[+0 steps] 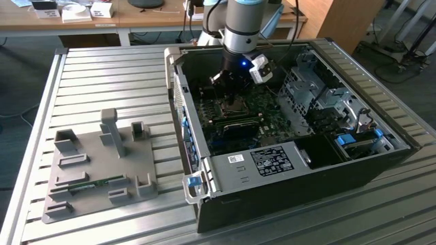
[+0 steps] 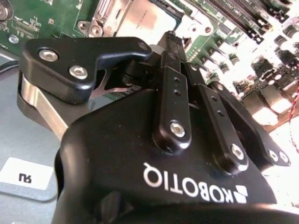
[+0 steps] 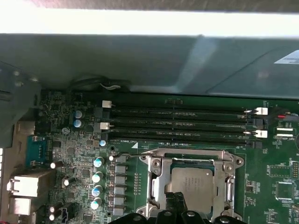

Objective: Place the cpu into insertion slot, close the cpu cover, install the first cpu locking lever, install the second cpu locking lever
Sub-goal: 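Close the cpu cover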

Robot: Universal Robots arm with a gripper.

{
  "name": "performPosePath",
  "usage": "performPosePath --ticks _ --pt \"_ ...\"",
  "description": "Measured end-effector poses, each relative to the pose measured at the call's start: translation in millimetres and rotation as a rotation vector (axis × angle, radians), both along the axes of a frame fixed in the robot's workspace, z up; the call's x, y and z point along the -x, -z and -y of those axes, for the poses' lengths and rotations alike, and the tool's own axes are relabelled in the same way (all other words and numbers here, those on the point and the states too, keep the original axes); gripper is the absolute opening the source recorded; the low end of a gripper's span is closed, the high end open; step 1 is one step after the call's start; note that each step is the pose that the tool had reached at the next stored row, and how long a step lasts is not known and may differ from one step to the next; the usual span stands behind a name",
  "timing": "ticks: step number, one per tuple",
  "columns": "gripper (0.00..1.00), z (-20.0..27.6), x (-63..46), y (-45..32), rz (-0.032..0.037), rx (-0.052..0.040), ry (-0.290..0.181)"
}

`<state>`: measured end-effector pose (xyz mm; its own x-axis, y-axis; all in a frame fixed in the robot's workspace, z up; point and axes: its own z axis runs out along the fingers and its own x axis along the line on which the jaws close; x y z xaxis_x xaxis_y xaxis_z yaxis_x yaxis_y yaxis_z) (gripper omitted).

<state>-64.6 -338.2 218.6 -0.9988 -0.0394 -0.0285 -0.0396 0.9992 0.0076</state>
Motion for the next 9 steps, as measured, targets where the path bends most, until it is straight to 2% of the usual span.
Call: performPosePath --ticks 9 --pt "0.11 0.0 5.1 3.6 0.0001 -0.0001 0.000"
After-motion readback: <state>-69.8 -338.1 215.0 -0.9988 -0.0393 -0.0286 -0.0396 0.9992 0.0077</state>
